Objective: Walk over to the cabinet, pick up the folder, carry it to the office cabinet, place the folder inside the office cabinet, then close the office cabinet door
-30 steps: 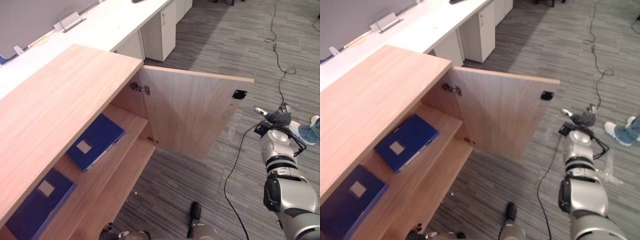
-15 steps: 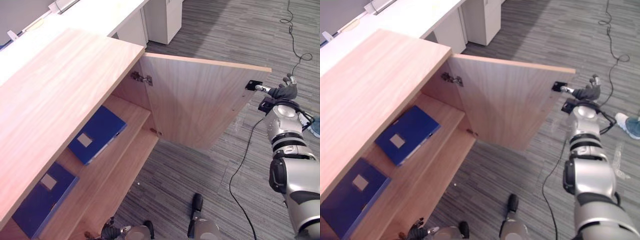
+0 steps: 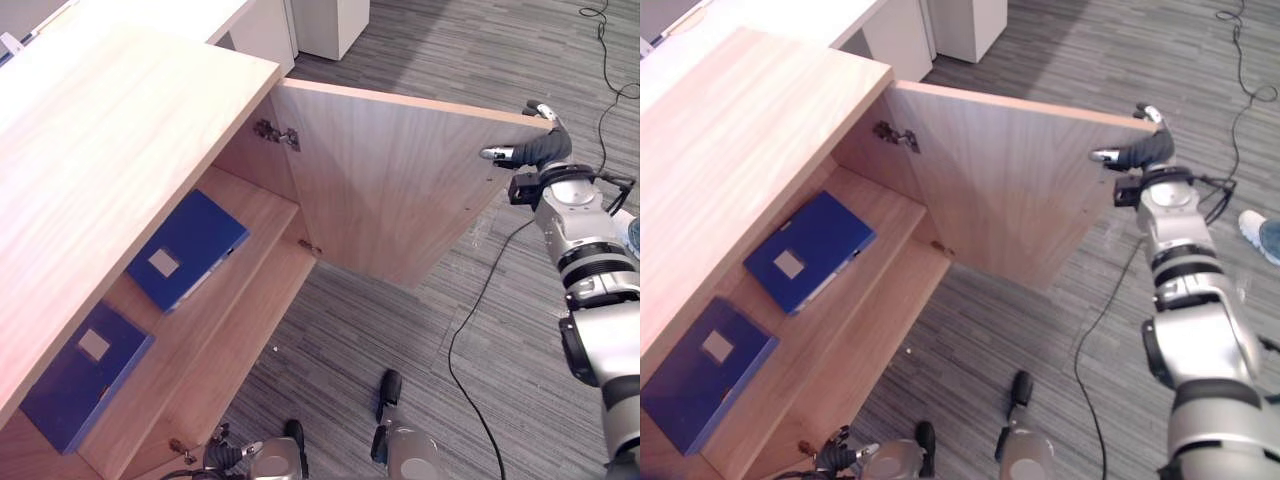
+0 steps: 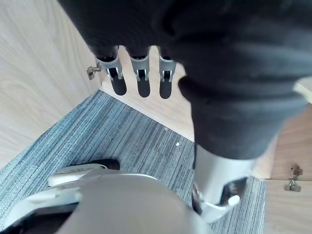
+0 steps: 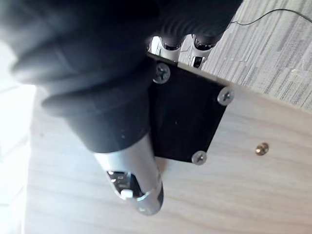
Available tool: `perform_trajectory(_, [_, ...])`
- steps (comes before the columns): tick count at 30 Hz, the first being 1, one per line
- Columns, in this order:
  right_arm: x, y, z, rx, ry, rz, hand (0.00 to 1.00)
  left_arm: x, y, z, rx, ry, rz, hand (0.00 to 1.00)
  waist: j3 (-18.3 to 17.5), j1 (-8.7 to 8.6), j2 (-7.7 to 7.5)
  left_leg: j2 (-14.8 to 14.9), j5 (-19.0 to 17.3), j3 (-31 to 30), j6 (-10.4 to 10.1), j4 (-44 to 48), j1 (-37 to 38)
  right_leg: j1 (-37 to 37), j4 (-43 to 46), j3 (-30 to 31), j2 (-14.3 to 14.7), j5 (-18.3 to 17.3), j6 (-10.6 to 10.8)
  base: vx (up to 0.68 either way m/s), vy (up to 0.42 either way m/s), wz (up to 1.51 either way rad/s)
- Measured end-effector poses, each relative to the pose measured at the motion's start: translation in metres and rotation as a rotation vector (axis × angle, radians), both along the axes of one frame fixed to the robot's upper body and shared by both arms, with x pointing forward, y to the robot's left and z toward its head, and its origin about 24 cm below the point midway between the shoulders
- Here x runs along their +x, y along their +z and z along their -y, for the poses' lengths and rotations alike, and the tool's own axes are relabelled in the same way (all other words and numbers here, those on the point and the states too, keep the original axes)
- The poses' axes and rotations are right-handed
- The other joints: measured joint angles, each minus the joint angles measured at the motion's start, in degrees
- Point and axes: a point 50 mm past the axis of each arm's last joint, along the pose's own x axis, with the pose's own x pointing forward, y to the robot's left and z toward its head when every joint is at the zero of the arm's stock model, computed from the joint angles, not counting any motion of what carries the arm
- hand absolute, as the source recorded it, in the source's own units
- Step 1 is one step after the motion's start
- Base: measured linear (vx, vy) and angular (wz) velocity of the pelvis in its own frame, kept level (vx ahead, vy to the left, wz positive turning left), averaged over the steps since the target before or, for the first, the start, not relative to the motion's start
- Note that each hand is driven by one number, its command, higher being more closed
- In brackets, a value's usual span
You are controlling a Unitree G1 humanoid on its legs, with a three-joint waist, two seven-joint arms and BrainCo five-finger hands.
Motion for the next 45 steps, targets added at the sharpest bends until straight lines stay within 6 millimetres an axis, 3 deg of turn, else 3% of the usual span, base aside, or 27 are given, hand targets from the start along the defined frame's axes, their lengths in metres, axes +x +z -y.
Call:
perform_trajectory(6, [-0.014, -0.008, -0.013, -0.218, 0.192, -0.086, 0.0, 0.002, 0.0, -0.001, 0.006, -0.048, -0.003, 0.0, -0.01, -1.52, 0.03, 0.64, -0.01, 0.19, -0.07, 0.26, 0.07, 0.02, -0.04, 0.32, 1.12, -0.16, -0.21, 0.04, 0.039, -0.06])
perform_trajectory(9, [-0.025, -0.026, -0.031, -0.375, 0.38, -0.219, 0.0, 0.007, 0.002, -0.001, 0.014, -0.086, 0.003, 0.0, -0.06, -1.73, 0.01, 1.53, -0.02, 0.4, -0.07, 1.1, 0.06, 0.04, -0.09, 0.58, 2.23, -0.41, -0.69, 0.0, -0.003, -0.14])
perform_trajectory(15, [-0.06, -0.067, -0.1, -0.583, 0.879, -0.428, 0.0, 0.021, 0.006, -0.002, 0.031, -0.133, 0.029, 0.0, -1.92, -1.98, -0.35, 3.28, -0.01, 0.42, -0.13, 1.23, -0.27, -0.75, -0.15, 1.37, 4.34, -0.83, -0.93, -0.01, -0.037, -0.1])
perform_trajectory(19, [-0.097, -0.129, -0.143, -0.615, 1.195, -0.62, 0.0, 0.038, 0.01, 0.004, 0.036, -0.185, 0.066, 0.0, -4.28, 0.08, -1.01, 3.81, -0.05, -0.07, 0.19, 1.09, -0.45, -0.83, -0.4, 1.28, 4.91, -0.85, -0.96, 0.0, -0.026, 0.04])
perform_trajectory(21, [-0.102, -0.142, -0.181, -0.579, 1.294, -0.594, 0.0, 0.046, 0.012, 0.005, 0.041, -0.197, 0.075, 0.0, -4.3, 1.27, -1.1, 3.6, -0.04, -0.13, 0.16, 1.0, -0.63, -0.91, -0.4, 1.27, 4.68, -0.86, -0.98, 0.01, 0.015, 0.09])
perform_trajectory(23, [-0.104, -0.145, -0.19, -0.591, 1.323, -0.594, 0.0, 0.05, 0.014, 0.004, 0.052, -0.207, 0.086, 0.0, -4.78, 3.65, -1.52, 3.34, 0.3, -0.62, -0.34, 0.58, -0.81, -0.87, -0.14, 0.76, 4.24, -0.57, -0.84, 0.08, 0.063, 0.21])
perform_trajectory(25, [-0.108, -0.148, -0.196, -0.588, 1.365, -0.606, 0.0, 0.042, 0.012, -0.002, 0.066, -0.204, 0.058, 0.0, -5.67, 3.81, -2.88, 3.09, 1.11, -0.77, -1.7, -0.25, -0.66, -0.87, -0.12, 0.53, 3.86, 0.0, -1.68, 0.16, 0.115, 0.11])
perform_trajectory(29, [-0.118, -0.158, -0.199, -0.587, 1.423, -0.654, 0.0, 0.035, 0.01, -0.008, 0.086, -0.21, 0.032, 0.0, -8.52, 3.33, -5.82, 2.22, 1.31, -0.24, -1.72, -0.2, -0.15, -0.62, -0.09, 1.29, 3.06, 0.1, -1.82, 0.18, 0.147, -0.01])
perform_trajectory(34, [-0.126, -0.174, -0.203, -0.555, 1.443, -0.708, 0.0, 0.043, 0.013, -0.012, 0.105, -0.197, 0.051, 0.0, -9.94, 3.65, -6.42, 0.61, 3.19, -0.27, -0.74, -0.12, 1.56, 1.53, -0.09, 1.48, 1.42, 0.09, -1.8, 0.13, 0.123, 0.05])
perform_trajectory(39, [-0.125, -0.185, -0.214, -0.516, 1.442, -0.718, 0.0, 0.038, 0.014, -0.022, 0.123, -0.118, 0.048, 0.0, -9.84, 5.58, -6.65, 0.64, 5.36, -1.04, -0.58, 1.2, 1.19, 3.1, -0.07, 0.8, 1.14, -0.7, -2.16, 0.07, 0.039, 0.19])
perform_trajectory(42, [-0.117, -0.2, -0.221, -0.458, 1.367, -0.677, 0.0, 0.04, 0.016, -0.028, 0.137, -0.081, 0.062, 0.0, -8.59, 6.39, -8.07, 1.08, 5.5, -3.32, -0.73, 10.09, -4.34, 5.51, -0.07, -3.63, 0.37, -3.95, -1.92, 0.02, -0.028, 0.84])
perform_trajectory(45, [-0.109, -0.218, -0.228, -0.385, 1.228, -0.636, 0.0, 0.041, 0.015, -0.023, 0.131, -0.072, 0.064, 0.0, -7.29, 6.83, -7.94, 3.45, 6.62, 2.21, -0.63, 10.67, -7.58, 5.74, -0.08, -9.12, 1.07, -5.66, -1.92, -0.04, -0.058, 0.9])
